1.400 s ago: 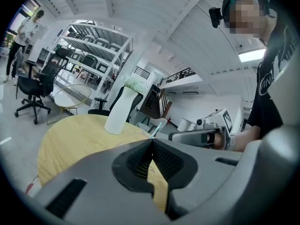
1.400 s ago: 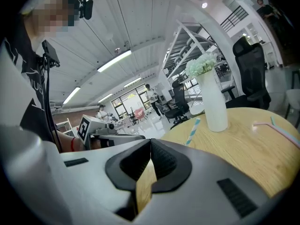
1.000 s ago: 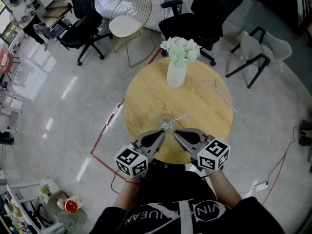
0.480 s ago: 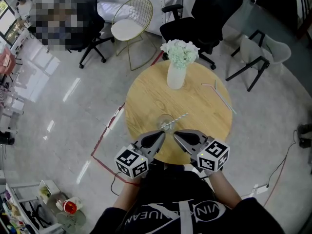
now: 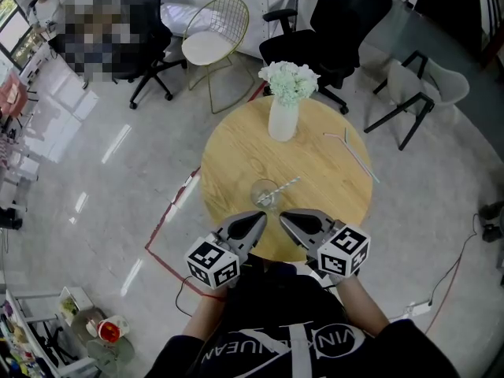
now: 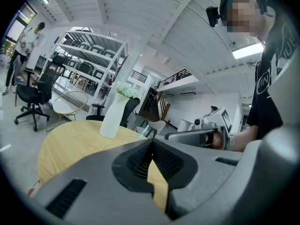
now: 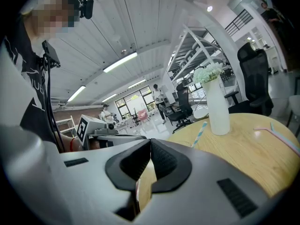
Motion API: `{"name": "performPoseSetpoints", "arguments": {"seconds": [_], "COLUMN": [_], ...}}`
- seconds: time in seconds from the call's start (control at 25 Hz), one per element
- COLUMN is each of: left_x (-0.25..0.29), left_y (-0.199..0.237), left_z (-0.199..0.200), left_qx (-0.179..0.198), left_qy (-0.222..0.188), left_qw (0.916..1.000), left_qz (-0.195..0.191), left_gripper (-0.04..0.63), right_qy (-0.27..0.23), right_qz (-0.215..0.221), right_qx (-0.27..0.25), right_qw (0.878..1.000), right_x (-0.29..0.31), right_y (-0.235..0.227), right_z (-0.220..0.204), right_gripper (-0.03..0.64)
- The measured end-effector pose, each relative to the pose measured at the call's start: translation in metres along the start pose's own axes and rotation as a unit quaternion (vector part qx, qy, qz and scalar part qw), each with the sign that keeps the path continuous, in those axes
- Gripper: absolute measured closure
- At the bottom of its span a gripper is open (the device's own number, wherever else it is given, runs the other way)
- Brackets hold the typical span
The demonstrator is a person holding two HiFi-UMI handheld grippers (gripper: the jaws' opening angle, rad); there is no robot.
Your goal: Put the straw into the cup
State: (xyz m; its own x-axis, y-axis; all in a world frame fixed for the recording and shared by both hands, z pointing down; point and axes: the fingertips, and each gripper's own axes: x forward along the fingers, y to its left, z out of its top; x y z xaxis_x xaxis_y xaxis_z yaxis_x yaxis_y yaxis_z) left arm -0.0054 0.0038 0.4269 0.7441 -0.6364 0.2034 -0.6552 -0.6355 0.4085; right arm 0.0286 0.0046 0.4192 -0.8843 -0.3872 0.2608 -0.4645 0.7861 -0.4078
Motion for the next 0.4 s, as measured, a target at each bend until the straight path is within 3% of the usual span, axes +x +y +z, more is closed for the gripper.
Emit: {"name": "performPoseSetpoints", "arguments": {"seconds": [0.4], "left_x": [0.001], "left_y": [-0.013], "left_z": [-0.001], "left_qx": [0.005], "left_qy": [-0.005], "left_qw": [1.0], "left_qz": [0.005], "left_gripper": [0.589], "right_qy": [-0.001], "right_qz": [0.008], "right_qx": [-0.006], "right_qw": [1.0], "right_x": [-0.01], "right_y": [0.005], "right_z": [0.0], "right_gripper": [0.612]}}
